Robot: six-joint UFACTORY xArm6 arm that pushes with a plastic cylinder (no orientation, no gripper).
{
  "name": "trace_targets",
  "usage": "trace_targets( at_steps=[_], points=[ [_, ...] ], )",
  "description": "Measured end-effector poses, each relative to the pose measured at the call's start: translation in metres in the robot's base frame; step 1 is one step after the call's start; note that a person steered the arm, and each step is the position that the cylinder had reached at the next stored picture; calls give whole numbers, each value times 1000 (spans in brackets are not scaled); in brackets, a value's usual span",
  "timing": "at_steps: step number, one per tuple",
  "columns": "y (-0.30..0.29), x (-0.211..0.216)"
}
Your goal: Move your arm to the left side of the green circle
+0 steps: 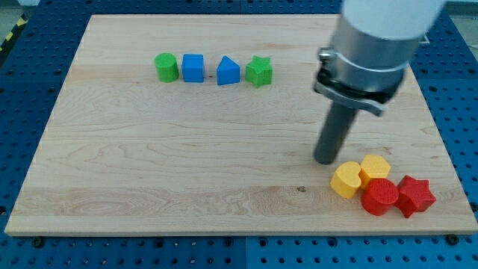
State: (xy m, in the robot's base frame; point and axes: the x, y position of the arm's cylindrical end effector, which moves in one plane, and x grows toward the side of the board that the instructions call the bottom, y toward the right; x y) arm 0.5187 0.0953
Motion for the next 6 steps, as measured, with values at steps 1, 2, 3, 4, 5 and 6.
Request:
trace_targets(
  at_steps=[1, 2, 3, 4, 5, 6],
  points=[
    [-75, -20],
    [-169, -49],
    [-253, -94],
    [-291, -161],
    [-279, -187],
    [-253, -187]
  ],
)
